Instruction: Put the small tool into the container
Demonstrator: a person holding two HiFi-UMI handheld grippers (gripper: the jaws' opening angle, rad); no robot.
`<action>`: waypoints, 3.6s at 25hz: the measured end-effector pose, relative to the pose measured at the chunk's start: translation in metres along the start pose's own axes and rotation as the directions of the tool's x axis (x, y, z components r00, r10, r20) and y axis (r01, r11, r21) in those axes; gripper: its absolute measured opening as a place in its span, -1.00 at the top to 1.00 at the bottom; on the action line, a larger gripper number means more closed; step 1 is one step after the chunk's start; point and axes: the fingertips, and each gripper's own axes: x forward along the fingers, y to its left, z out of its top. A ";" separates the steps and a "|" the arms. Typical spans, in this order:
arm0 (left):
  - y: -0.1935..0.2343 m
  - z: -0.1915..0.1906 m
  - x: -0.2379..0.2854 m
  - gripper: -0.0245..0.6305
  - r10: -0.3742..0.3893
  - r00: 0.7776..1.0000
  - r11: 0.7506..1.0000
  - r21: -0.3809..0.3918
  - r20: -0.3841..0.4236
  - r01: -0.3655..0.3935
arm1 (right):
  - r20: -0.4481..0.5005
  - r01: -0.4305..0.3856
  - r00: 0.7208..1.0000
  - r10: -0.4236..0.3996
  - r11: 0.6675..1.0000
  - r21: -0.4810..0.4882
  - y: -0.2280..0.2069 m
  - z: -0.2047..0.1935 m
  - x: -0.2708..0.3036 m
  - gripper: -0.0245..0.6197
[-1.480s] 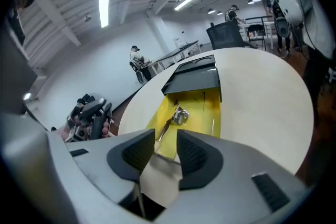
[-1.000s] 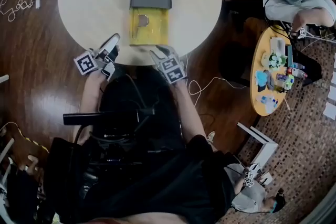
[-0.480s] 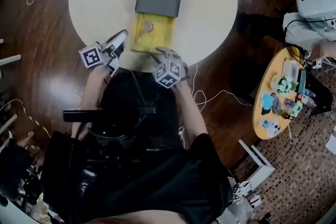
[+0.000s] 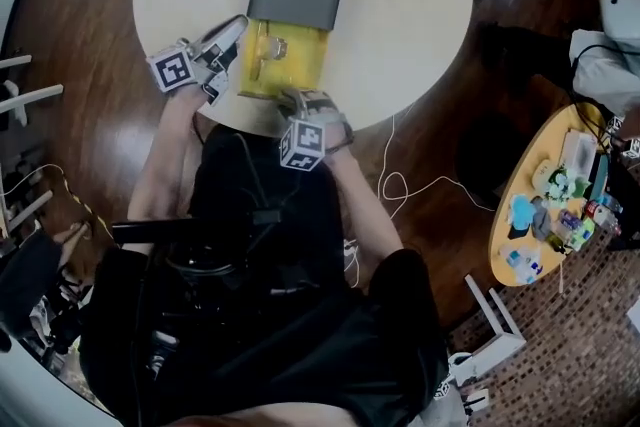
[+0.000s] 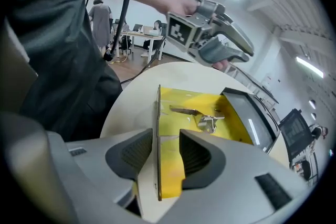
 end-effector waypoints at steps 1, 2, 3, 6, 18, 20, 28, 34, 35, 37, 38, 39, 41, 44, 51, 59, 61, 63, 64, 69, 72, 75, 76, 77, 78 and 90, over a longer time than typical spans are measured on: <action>0.001 0.003 0.007 0.78 -0.011 1.000 1.000 0.002 -0.014 0.011 | 0.001 -0.002 1.000 0.002 1.000 -0.011 0.001 0.003 0.003 0.40; 0.001 0.006 0.015 0.78 -0.024 0.999 1.000 0.008 -0.035 0.025 | 0.002 -0.008 1.000 0.008 1.000 -0.020 0.002 0.008 0.007 0.40; 0.001 0.008 0.022 0.78 -0.035 0.998 0.999 0.019 -0.061 0.036 | -0.001 -0.018 1.000 0.018 0.999 -0.029 0.003 0.012 0.011 0.39; 0.009 0.009 0.045 0.78 -0.033 0.988 0.998 0.054 -0.153 0.042 | -0.036 -0.052 0.998 0.050 0.996 -0.071 0.011 0.020 0.023 0.40; 0.057 -0.004 0.102 0.78 -0.003 0.942 0.999 0.046 -0.337 0.019 | -0.118 -0.095 0.989 0.089 0.994 -0.048 0.022 0.020 0.048 0.82; 0.061 -0.013 0.106 0.78 0.001 0.926 0.999 0.050 -0.378 0.019 | -0.122 -0.088 0.989 0.087 0.996 -0.004 0.018 0.019 0.045 0.83; 0.067 -0.022 0.112 0.78 -0.035 0.875 0.998 -0.065 -0.482 0.004 | -0.179 0.012 0.984 -0.012 1.000 0.000 -0.024 0.017 0.051 0.80; 0.067 -0.024 0.112 0.78 -0.057 0.877 0.994 -0.109 -0.477 0.005 | -0.186 -0.003 0.983 0.004 1.000 0.004 -0.028 0.015 0.055 0.81; 0.067 -0.023 0.112 0.78 -0.060 0.878 0.994 -0.112 -0.474 0.007 | -0.188 -0.001 0.982 0.001 1.000 0.002 -0.027 0.015 0.056 0.81; 0.066 -0.023 0.111 0.78 -0.064 0.881 0.993 -0.117 -0.468 0.010 | -0.198 0.016 0.980 -0.017 1.000 -0.008 -0.028 0.015 0.054 0.81; 0.066 -0.023 0.111 0.78 -0.064 0.883 0.993 -0.117 -0.466 0.010 | -0.206 0.029 0.978 -0.032 0.999 -0.016 -0.030 0.015 0.053 0.80; 0.067 -0.023 0.111 0.79 -0.063 0.883 0.993 -0.117 -0.465 0.009 | -0.214 0.043 0.976 -0.047 0.999 -0.022 -0.032 0.015 0.051 0.78; 0.067 -0.024 0.111 0.79 -0.059 0.884 0.993 -0.119 -0.464 0.004 | -0.224 0.065 0.972 -0.069 0.998 -0.026 -0.039 0.014 0.052 0.77; 0.067 -0.023 0.112 0.79 -0.056 0.885 0.994 -0.109 -0.462 0.006 | -0.229 0.071 0.970 -0.074 0.997 -0.022 -0.045 0.012 0.058 0.78; 0.068 -0.023 0.110 0.79 -0.051 0.890 0.995 -0.101 -0.454 0.005 | -0.230 0.085 0.970 -0.083 0.996 -0.004 -0.049 0.013 0.060 0.77; 0.069 -0.022 0.111 0.80 -0.054 0.895 0.994 -0.105 -0.442 0.008 | -0.231 0.086 0.969 -0.084 0.996 -0.005 -0.052 0.012 0.060 0.77; 0.071 -0.022 0.110 0.82 -0.052 0.896 0.995 -0.104 -0.440 0.007 | -0.226 0.087 0.970 -0.086 0.996 -0.004 -0.053 0.013 0.062 0.77; 0.071 -0.021 0.111 0.82 -0.052 0.897 0.994 -0.105 -0.438 0.007 | -0.235 0.098 0.967 -0.097 0.995 -0.007 -0.055 0.013 0.061 0.77; 0.071 -0.020 0.111 0.82 -0.053 0.898 0.994 -0.106 -0.438 0.007 | -0.241 0.102 0.965 -0.101 0.995 -0.007 -0.056 0.013 0.060 0.77; 0.072 -0.022 0.112 0.82 -0.051 0.895 0.994 -0.113 -0.443 0.001 | -0.244 0.087 0.966 -0.085 0.996 -0.004 -0.049 0.013 0.058 0.77; 0.072 -0.023 0.111 0.82 -0.050 0.895 0.993 -0.120 -0.444 -0.004 | -0.234 0.073 0.970 -0.068 0.997 0.009 -0.042 0.014 0.060 0.77; 0.074 -0.024 0.109 0.82 -0.045 0.895 0.992 -0.122 -0.444 -0.011 | -0.235 0.071 0.970 -0.067 0.997 0.013 -0.042 0.013 0.062 0.78; 0.074 -0.024 0.109 0.82 -0.044 0.895 0.992 -0.122 -0.443 -0.012 | -0.238 0.081 0.968 -0.076 0.997 0.009 -0.045 0.013 0.062 0.78; 0.075 -0.022 0.110 0.82 -0.043 0.895 0.993 -0.121 -0.443 -0.012 | -0.240 0.090 0.967 -0.086 0.996 0.008 -0.049 0.013 0.062 0.77; 0.074 -0.022 0.111 0.82 -0.043 0.895 0.993 -0.120 -0.444 -0.012 | -0.242 0.093 0.966 -0.087 0.996 0.011 -0.052 0.013 0.061 0.77; 0.073 -0.025 0.113 0.82 -0.033 0.889 0.991 -0.132 -0.456 -0.031 | -0.264 0.123 0.959 -0.106 0.991 0.049 -0.089 0.010 0.067 0.76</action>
